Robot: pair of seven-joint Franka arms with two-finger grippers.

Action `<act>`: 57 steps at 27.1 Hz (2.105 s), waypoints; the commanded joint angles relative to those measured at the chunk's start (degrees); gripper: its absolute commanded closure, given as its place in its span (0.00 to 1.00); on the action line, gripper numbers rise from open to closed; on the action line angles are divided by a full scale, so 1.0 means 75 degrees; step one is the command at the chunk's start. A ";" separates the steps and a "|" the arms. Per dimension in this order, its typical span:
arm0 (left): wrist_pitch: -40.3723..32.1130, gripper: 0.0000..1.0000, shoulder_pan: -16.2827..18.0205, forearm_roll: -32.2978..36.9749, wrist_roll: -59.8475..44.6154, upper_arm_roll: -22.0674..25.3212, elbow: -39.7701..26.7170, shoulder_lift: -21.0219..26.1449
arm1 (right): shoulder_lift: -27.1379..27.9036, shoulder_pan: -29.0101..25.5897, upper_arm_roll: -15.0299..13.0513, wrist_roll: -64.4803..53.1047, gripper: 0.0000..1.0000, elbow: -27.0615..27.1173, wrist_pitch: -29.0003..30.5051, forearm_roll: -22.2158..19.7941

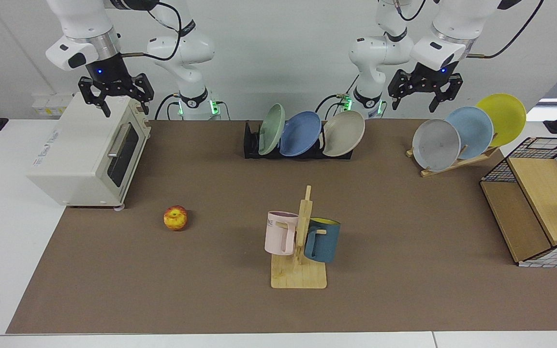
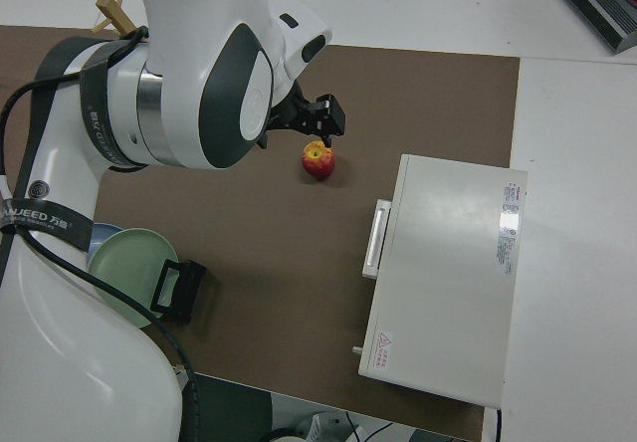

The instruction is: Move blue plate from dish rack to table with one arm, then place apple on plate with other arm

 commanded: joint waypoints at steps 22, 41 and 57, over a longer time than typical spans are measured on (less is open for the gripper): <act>-0.0110 0.00 0.0039 -0.0035 -0.0133 -0.0026 -0.0220 -0.0213 | -0.0059 -0.0099 0.0060 -0.0221 0.00 -0.0062 -0.0027 0.0041; 0.0065 0.00 -0.0113 -0.0140 -0.0157 -0.0190 -0.1049 -0.0738 | -0.0059 -0.0099 0.0060 -0.0221 0.00 -0.0062 -0.0016 0.0041; 0.2455 0.00 -0.1753 -0.0842 -0.1668 -0.0413 -0.4506 -0.1863 | -0.0059 -0.0099 0.0060 -0.0221 0.00 -0.0062 -0.0027 0.0041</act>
